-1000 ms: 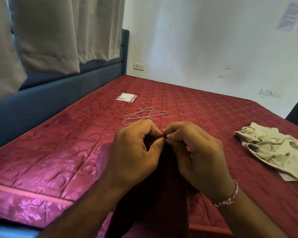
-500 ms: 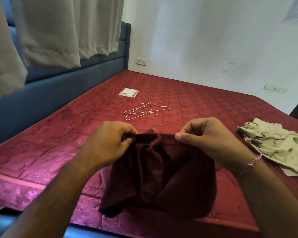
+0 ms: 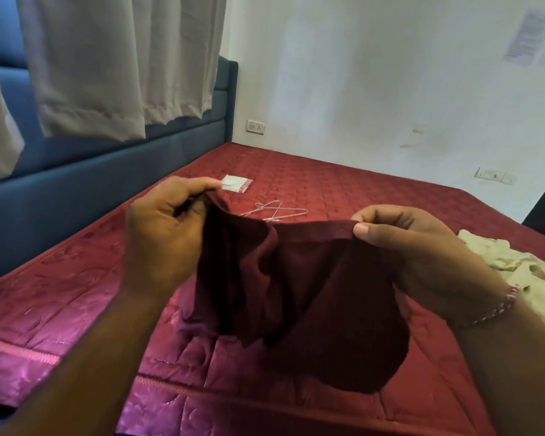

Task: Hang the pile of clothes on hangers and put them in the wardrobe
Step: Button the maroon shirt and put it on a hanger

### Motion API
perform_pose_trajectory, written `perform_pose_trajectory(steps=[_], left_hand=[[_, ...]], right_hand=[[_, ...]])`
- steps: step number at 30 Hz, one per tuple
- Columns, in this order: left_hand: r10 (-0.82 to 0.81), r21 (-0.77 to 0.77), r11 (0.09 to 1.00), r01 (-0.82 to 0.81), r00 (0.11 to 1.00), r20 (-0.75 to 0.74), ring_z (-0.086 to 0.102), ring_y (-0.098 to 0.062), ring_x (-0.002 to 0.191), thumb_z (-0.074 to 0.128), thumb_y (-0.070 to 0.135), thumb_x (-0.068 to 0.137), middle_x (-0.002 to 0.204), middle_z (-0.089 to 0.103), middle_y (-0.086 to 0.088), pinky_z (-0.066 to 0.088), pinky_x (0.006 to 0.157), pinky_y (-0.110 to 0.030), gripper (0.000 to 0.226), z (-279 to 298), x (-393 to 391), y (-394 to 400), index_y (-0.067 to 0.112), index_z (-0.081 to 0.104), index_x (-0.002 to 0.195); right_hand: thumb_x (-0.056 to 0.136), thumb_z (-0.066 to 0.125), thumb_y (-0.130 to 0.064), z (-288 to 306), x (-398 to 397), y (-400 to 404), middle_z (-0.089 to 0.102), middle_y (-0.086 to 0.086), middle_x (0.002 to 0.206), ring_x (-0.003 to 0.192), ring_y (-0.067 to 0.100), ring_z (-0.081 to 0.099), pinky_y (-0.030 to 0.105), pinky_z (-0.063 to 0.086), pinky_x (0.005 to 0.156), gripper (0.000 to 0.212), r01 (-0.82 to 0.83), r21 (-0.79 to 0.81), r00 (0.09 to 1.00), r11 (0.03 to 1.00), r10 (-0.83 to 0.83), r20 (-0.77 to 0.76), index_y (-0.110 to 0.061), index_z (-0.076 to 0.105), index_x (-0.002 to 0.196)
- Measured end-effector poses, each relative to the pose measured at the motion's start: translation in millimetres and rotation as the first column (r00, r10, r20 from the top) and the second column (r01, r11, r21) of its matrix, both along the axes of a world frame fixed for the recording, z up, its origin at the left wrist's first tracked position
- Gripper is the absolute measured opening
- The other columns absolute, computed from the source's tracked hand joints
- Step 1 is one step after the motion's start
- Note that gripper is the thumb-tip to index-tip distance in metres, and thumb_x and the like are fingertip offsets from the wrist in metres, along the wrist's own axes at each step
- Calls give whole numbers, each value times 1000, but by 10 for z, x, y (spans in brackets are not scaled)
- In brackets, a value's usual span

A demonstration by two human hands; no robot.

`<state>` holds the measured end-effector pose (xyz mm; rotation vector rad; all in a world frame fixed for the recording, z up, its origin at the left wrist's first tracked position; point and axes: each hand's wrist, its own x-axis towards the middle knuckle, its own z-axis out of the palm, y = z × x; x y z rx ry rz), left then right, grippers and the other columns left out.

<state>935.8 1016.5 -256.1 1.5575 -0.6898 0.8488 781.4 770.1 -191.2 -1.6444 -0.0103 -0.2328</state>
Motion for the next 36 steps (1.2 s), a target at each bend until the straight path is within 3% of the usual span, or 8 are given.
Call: perform_pose_trajectory(steps=[4,7,15,22,27,32,36], left_hand=[[-94,36,996,87,929,357,71,-12,93,72,2,95,100,74,-3,53,82,-23,13,316,-412,-173,5,78,107],[-107,22,994,109,879,465,73,-16,89,76,6,94,97,75,-3,57,78,-30,8,362,-539,-272,4,78,101],[-160,76,987,142,835,526,71,-20,80,81,8,91,89,76,-6,55,70,-34,10,259,-622,-431,-1,80,89],[-62,61,998,31,793,606,67,-23,76,82,4,88,86,75,-11,54,72,-31,7,207,-636,-460,-3,80,87],[-46,59,998,13,795,604,67,-22,78,82,5,89,90,75,-10,54,75,-30,9,162,-611,-476,-2,80,93],[-42,74,997,-3,794,606,67,-23,76,84,5,87,86,75,-8,53,72,-32,7,148,-614,-459,-1,80,87],[-38,100,995,-29,793,609,66,-25,82,84,9,88,97,76,-10,52,76,-32,6,142,-600,-443,3,83,88]], right_hand=[[83,74,-9,310,-106,275,65,14,76,63,19,63,25,54,57,5,-55,42,997,998,52,60,-6,70,85],[76,72,-11,440,-181,471,69,13,71,58,18,67,22,54,54,6,-41,26,997,999,39,73,-6,73,79],[75,74,-10,403,-226,531,74,13,79,70,18,72,23,56,60,8,47,-4,996,999,-47,81,-7,79,81],[78,74,-8,354,-235,519,77,14,84,76,18,74,21,56,65,10,88,-127,987,988,-68,148,-6,81,85],[77,75,-10,315,-213,499,77,16,85,77,22,74,25,58,66,10,84,-93,992,992,-74,104,-6,81,85],[76,75,-9,275,-176,507,76,16,83,76,21,73,25,58,66,12,85,-49,993,995,-80,92,-4,80,85],[80,77,-13,289,-190,483,78,12,86,82,23,76,28,59,71,10,81,-225,990,971,-52,131,-10,82,88]])
